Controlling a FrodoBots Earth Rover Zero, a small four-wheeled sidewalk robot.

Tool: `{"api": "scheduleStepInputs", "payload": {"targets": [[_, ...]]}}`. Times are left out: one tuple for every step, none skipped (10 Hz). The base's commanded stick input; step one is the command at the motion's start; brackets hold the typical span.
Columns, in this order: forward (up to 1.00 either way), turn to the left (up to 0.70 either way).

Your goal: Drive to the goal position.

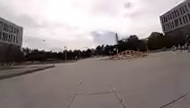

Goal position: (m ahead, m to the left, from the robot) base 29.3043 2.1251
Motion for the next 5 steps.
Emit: {"api": "scheduleStepInputs", "payload": {"targets": [[1.00, -0.17], [1.00, -0.15], [1.00, -0.01], [1.00, -0.08], [1.00, -0.05]]}}
